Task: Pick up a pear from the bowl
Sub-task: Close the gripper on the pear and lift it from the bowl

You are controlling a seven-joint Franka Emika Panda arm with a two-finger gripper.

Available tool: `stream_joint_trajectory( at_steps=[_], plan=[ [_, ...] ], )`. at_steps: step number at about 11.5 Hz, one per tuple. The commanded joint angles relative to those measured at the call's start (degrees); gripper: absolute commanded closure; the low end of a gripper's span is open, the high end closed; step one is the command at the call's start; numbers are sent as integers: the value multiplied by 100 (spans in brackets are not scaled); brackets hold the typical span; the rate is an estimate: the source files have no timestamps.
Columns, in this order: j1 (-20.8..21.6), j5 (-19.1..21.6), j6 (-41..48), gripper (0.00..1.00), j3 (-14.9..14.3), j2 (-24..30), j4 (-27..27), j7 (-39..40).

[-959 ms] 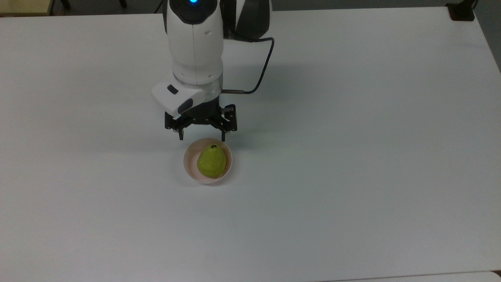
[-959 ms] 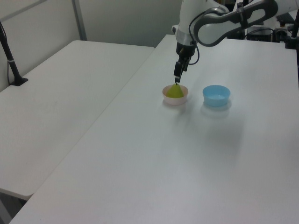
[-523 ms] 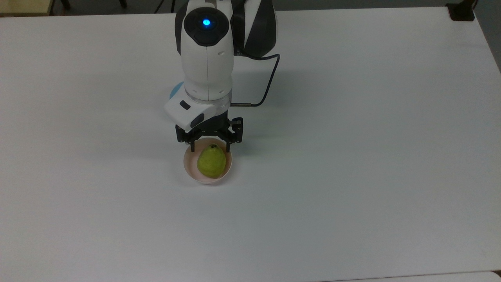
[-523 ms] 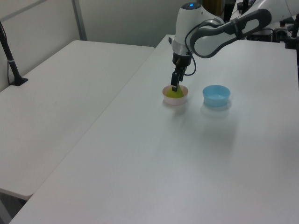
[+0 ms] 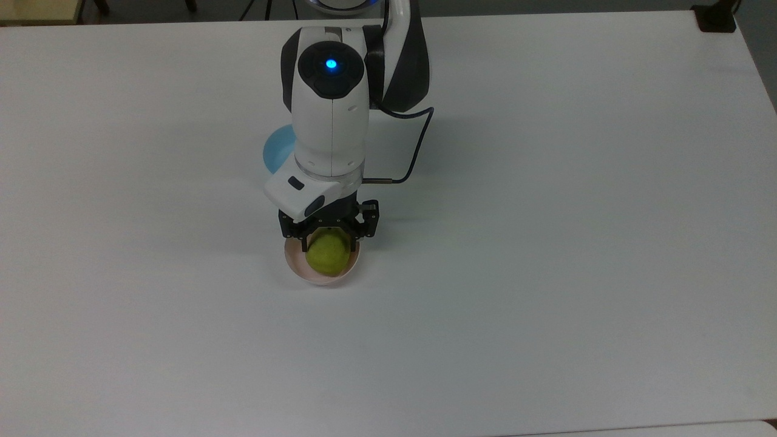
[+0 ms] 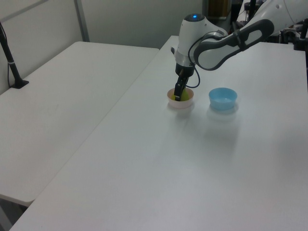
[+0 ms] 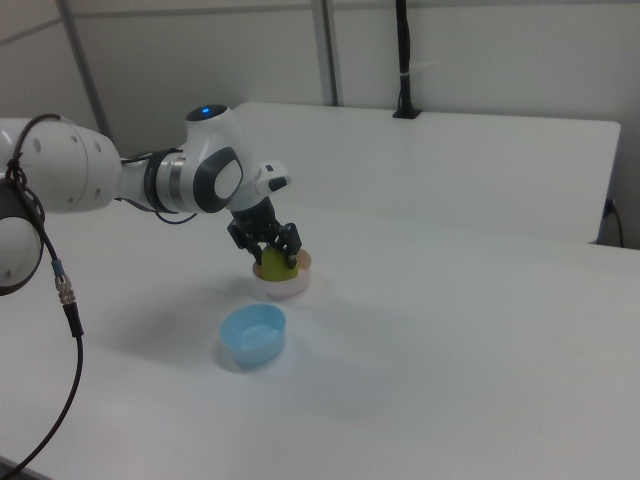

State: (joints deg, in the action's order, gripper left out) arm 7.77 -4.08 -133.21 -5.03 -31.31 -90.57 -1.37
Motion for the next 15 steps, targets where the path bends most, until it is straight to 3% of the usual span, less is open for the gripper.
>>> stream_joint_trajectory(
  at_steps=[1, 5, 12, 15],
  plan=[
    [14, -128, -144, 29, -33, -95, 31, -65],
    [41, -119, -126, 54, -33, -78, 31, -65],
    [-12, -23, 444, 54, -77, 519, 92, -65],
    [-301, -5, 955, 54, -86, 599, 522, -21]
  ],
)
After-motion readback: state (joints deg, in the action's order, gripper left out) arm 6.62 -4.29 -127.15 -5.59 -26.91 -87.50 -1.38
